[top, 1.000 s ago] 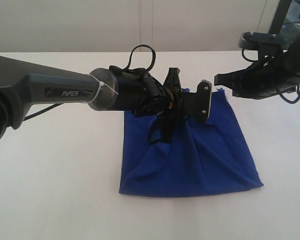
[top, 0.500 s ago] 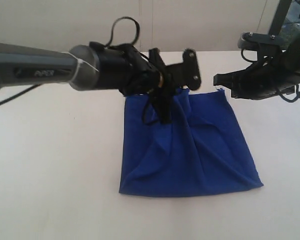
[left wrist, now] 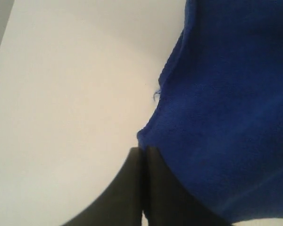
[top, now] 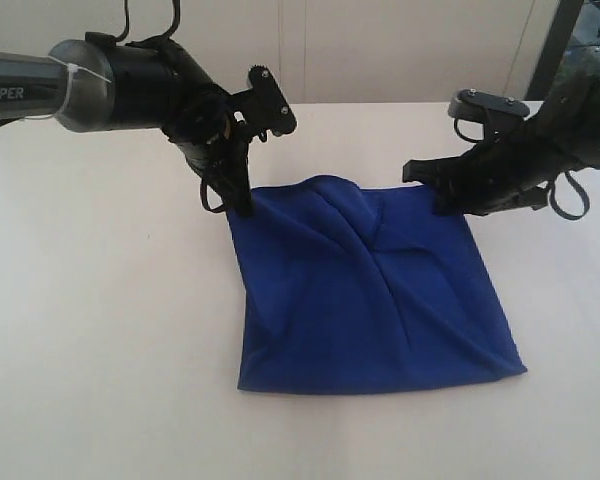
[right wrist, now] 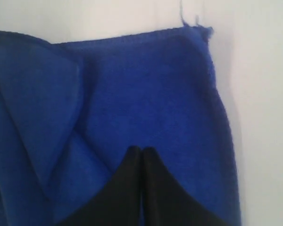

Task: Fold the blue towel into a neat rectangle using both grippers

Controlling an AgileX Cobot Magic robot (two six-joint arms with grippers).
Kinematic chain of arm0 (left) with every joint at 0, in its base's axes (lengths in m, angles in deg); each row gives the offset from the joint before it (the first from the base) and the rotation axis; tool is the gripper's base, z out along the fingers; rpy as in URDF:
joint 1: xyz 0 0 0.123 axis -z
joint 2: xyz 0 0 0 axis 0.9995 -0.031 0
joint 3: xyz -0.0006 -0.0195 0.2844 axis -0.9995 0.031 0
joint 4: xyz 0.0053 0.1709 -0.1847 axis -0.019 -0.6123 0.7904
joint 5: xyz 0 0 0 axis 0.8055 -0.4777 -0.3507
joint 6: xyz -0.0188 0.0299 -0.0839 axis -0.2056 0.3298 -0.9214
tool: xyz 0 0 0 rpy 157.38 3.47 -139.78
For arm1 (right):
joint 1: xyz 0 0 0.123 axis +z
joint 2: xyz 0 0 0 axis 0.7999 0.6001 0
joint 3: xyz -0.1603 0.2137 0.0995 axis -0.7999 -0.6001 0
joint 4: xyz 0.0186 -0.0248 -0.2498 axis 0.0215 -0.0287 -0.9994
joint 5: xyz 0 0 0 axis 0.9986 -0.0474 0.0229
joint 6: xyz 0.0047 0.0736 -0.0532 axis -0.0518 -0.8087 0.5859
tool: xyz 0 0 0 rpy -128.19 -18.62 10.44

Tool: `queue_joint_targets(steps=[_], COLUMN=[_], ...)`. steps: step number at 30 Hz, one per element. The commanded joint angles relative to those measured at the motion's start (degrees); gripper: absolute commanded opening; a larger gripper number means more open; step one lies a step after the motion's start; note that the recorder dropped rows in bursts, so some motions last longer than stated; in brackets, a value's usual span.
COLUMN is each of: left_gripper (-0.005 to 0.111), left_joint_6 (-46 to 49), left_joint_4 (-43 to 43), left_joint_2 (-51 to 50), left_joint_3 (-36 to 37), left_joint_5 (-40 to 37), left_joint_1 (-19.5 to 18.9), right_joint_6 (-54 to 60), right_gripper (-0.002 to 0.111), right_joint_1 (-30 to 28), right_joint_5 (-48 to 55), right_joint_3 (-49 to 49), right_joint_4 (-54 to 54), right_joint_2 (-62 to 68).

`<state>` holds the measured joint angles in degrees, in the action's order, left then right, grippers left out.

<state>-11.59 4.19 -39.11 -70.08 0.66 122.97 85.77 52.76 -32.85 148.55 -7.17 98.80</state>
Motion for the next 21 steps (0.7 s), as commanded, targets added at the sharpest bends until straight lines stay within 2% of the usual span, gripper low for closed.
queue_joint_targets(steps=[1, 3, 8, 13, 21], left_gripper=[0.0, 0.0, 0.0, 0.0, 0.0], left_joint_6=[-0.5, -0.5, -0.5, -0.5, -0.5], left_joint_4=[0.7, 1.4, 2.6, 2.9, 3.1], left_joint_2=[-1.1, -2.0, -3.2, -3.2, -3.2], left_joint_3=[0.6, 0.6, 0.7, 0.7, 0.7], left_joint_5=[-0.1, 0.0, 0.5, 0.5, 0.5], left_joint_1=[0.0, 0.0, 0.0, 0.0, 0.0], right_joint_6=[8.4, 9.9, 10.9, 10.4, 10.7], right_gripper=[0.0, 0.001, 0.021, 0.021, 0.021], right_joint_1=[-0.2, -0.2, 0.3, 2.1, 3.1], right_joint_5=[1.9, 1.7, 2.0, 3.2, 3.7], right_joint_3=[4.7, 7.5, 14.9, 21.0, 22.6], right_joint_4=[7.4, 9.1, 12.0, 12.3, 12.6], right_joint_2=[3.1, 5.8, 12.2, 16.4, 18.4])
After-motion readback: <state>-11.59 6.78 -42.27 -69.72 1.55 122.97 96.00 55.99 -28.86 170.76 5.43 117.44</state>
